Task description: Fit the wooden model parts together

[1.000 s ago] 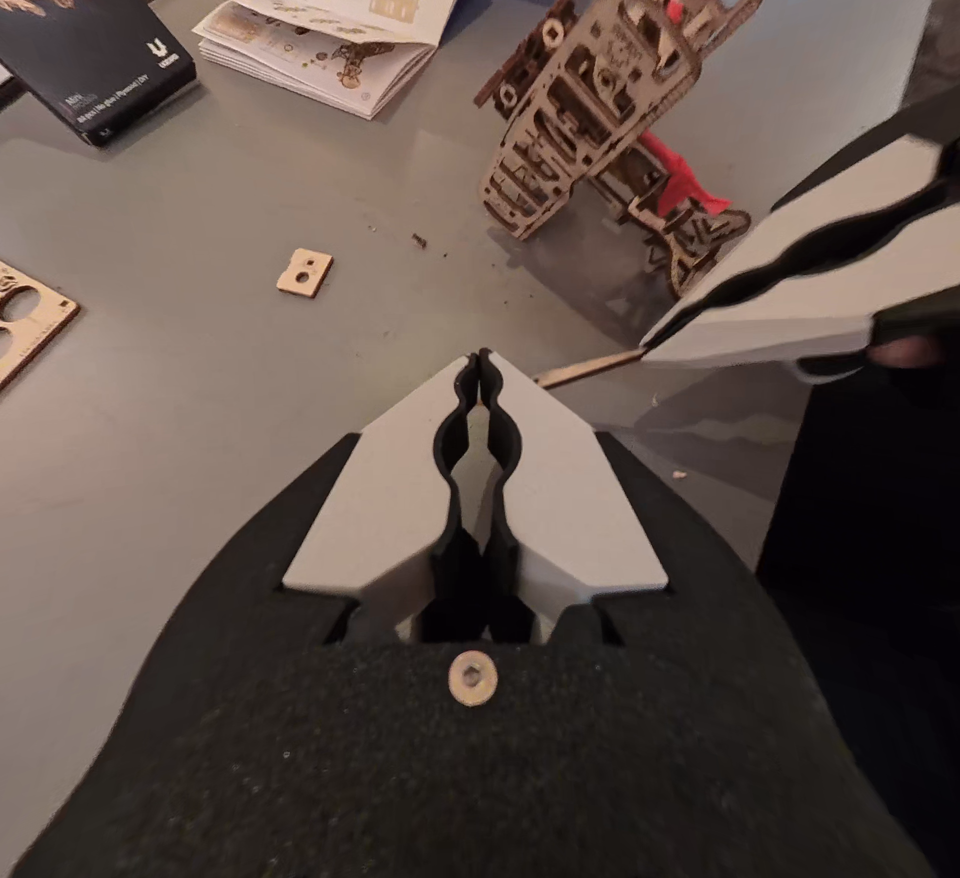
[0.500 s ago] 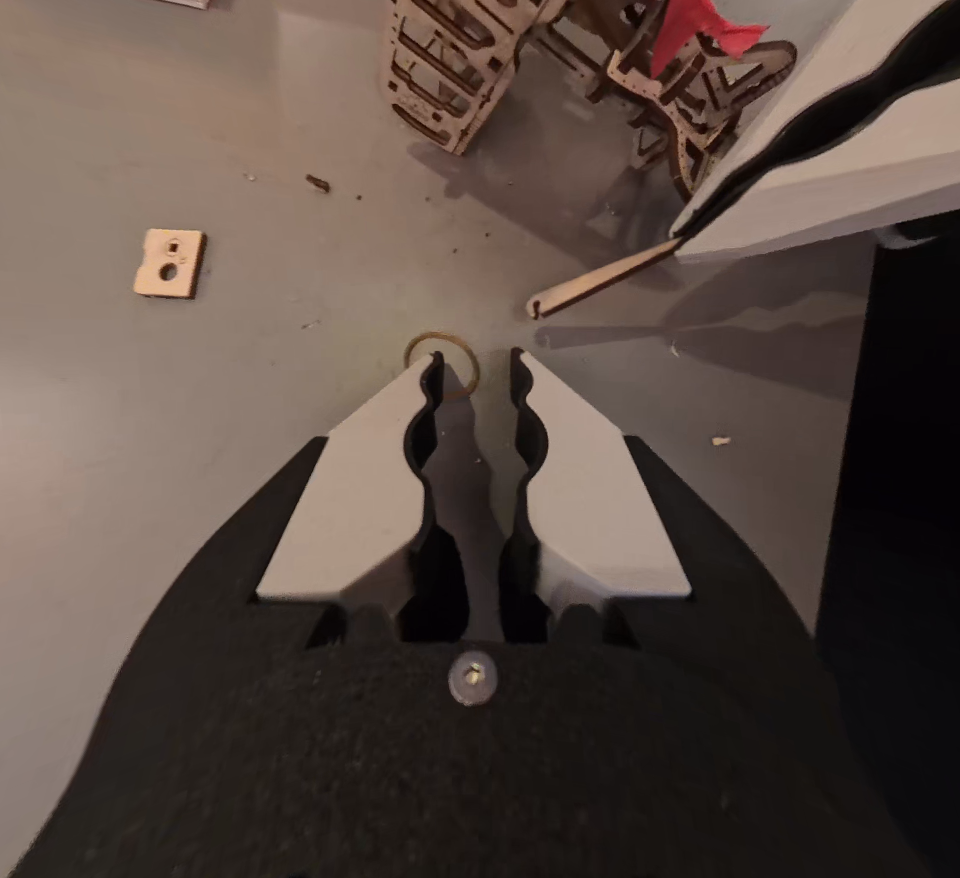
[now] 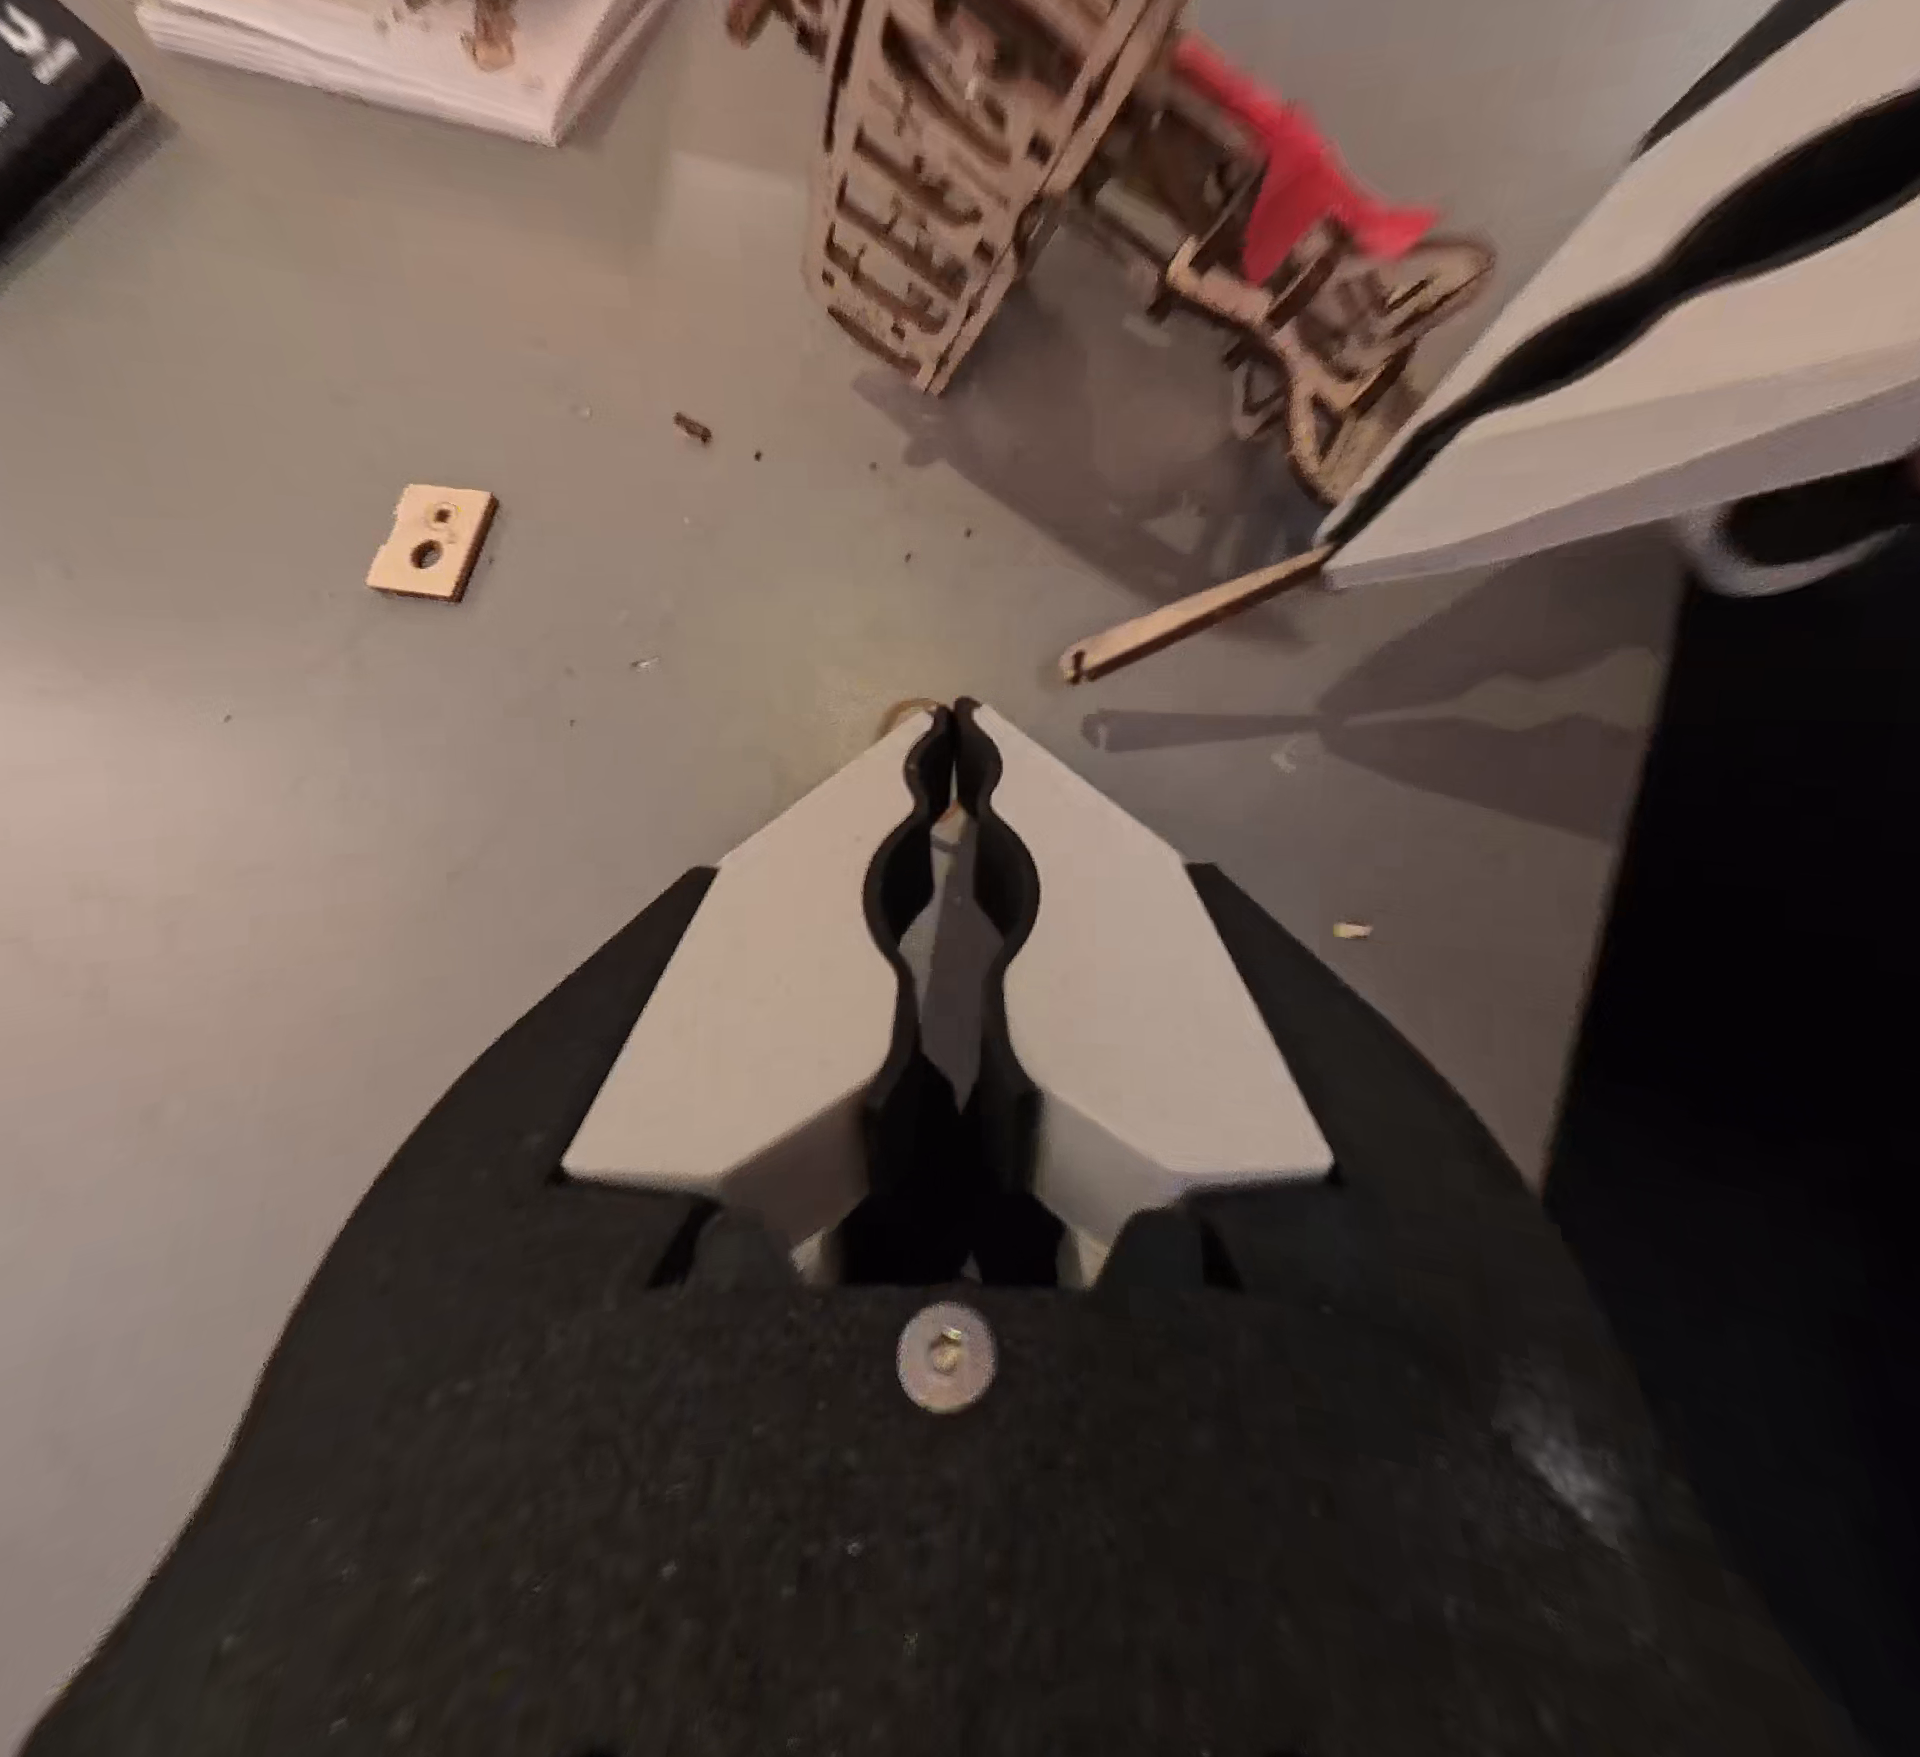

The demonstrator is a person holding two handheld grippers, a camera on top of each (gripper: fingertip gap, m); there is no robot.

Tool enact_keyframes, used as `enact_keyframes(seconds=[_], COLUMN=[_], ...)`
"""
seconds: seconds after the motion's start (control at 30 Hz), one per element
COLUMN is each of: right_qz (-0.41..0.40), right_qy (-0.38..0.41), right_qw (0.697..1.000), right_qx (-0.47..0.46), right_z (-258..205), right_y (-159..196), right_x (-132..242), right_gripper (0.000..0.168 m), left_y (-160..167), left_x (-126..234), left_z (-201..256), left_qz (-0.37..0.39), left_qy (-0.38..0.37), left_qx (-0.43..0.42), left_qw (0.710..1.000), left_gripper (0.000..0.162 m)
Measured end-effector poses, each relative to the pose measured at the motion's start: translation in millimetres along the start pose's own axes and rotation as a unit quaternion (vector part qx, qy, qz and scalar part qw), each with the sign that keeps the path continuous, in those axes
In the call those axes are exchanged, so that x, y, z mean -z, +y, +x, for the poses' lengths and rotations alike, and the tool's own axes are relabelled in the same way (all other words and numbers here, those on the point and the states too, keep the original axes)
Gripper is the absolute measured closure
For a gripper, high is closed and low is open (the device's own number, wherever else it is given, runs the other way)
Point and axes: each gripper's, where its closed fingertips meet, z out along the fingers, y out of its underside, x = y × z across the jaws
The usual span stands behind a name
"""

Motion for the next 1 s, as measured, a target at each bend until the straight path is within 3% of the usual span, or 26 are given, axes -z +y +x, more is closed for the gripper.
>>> enact_keyframes(seconds=[0.13,0.27,0.33,0.43,0.5,0.67,0.77,0.8,1.0], right_qz=[0.011,0.039,0.032,0.024,-0.004,-0.05,-0.063,-0.068,-0.083], right_qy=[-0.064,-0.131,-0.12,-0.077,-0.051,-0.012,-0.014,-0.018,-0.033], right_qw=[0.997,0.983,0.983,0.994,0.998,0.998,0.997,0.996,0.995], right_qx=[-0.046,-0.124,-0.134,-0.078,-0.03,0.041,0.053,0.055,0.054], right_z=[-15.0,-29.5,-25.1,-15.8,-12.9,-9.2,-11.0,-11.3,-7.3], right_y=[-1.0,-7.8,-3.9,0.0,8.1,27.6,33.5,34.3,31.6], right_x=[1.9,6.4,6.1,11.4,12.6,5.0,1.2,0.4,0.5], right_gripper=[0.168,0.168,0.168,0.168,0.167,0.167,0.167,0.168,0.168], left_y=[-22.0,-29.4,-22.8,-11.8,2.0,20.6,20.6,20.7,20.1], left_x=[30.0,48.8,50.3,45.6,32.3,1.8,-4.1,-4.5,-4.6], left_z=[16.5,18.3,15.6,9.4,21.4,30.1,31.9,31.1,31.1], left_qz=[0.079,0.118,0.107,0.085,0.035,-0.027,-0.033,-0.036,-0.04], left_qy=[0.061,0.076,0.066,0.026,0.044,0.013,0.005,0.001,-0.012], left_qx=[0.052,0.089,0.09,0.069,0.057,0.053,0.05,0.048,0.031], left_qw=[0.994,0.986,0.988,0.994,0.997,0.998,0.998,0.998,0.999], left_gripper=[0.162,0.162,0.162,0.162,0.162,0.139,0.147,0.162,0.162])
